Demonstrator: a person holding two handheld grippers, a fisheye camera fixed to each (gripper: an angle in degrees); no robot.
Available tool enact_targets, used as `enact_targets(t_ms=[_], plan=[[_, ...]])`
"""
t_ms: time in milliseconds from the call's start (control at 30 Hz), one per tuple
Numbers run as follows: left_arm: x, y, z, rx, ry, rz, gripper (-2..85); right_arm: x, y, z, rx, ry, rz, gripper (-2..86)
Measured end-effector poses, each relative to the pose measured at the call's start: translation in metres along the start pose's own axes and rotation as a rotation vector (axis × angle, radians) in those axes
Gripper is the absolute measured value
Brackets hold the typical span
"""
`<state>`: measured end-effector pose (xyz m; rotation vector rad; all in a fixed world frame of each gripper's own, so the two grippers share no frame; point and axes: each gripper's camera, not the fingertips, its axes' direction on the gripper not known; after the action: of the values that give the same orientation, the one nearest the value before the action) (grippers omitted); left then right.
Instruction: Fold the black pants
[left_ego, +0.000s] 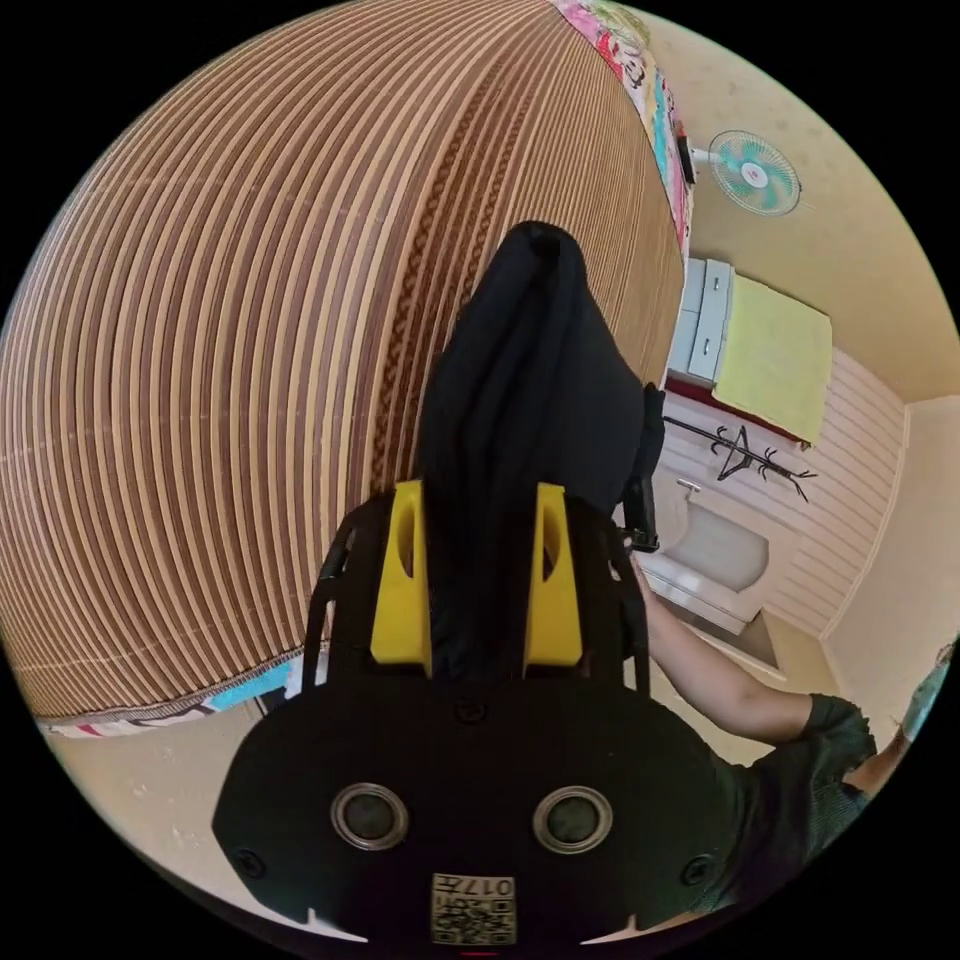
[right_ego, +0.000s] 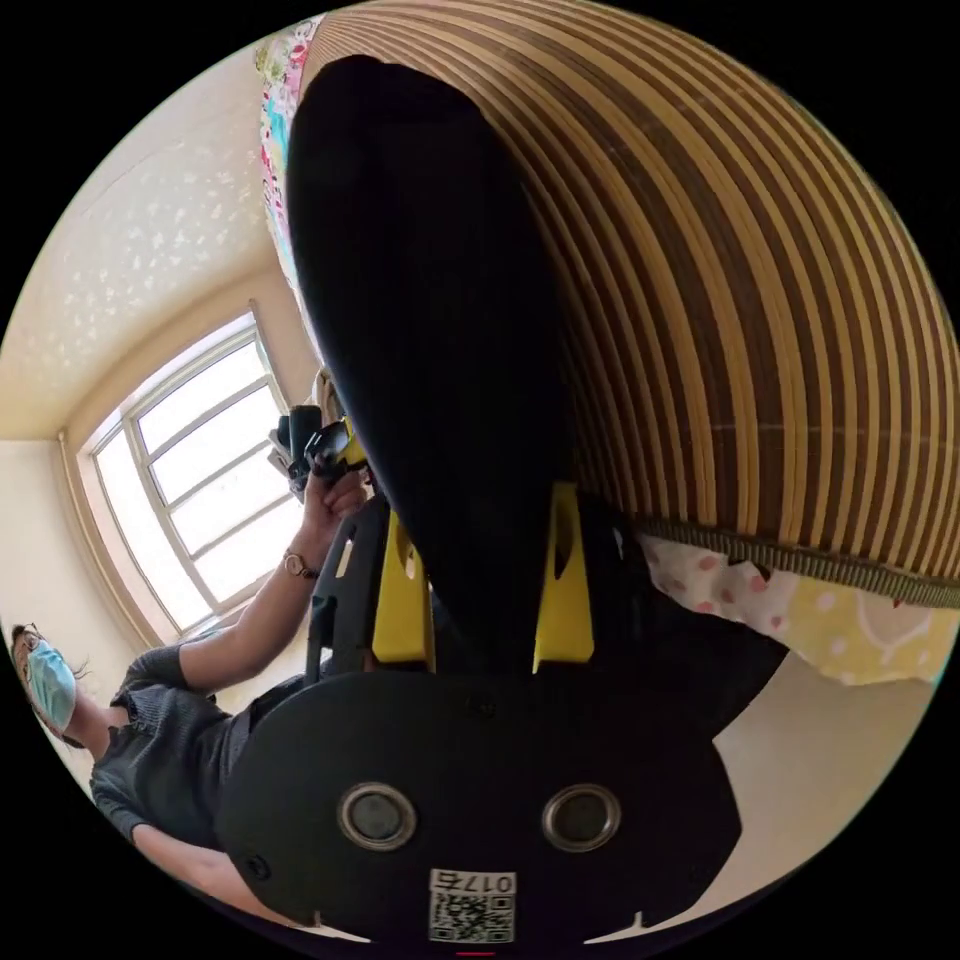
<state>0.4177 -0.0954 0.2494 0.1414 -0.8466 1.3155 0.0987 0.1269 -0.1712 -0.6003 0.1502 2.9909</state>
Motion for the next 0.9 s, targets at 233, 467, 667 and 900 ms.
enact_targets(t_ms=[233, 467, 667, 900], plan=[[-0.014, 0.014, 0.025, -0.095, 0.072, 0.051, 9.4, -0.033, 0.062, -0.049, 0.012, -0.221, -0.099, 11.7], [0.088, 0.004, 0.070, -0.215, 0.105, 0.290, 9.1, -0.066, 0.141, -0.200, 0.127, -0.225, -0.208, 10.2], [0.223, -0.026, 0.168, -0.182, 0.104, 0.517, 9.3, -0.084, 0.199, -0.399, 0.280, -0.085, -0.363, 10.5], [0.284, -0.100, 0.325, -0.088, 0.108, 0.499, 9.9, -0.021, 0.187, -0.566, 0.371, 0.237, -0.388, 10.5]])
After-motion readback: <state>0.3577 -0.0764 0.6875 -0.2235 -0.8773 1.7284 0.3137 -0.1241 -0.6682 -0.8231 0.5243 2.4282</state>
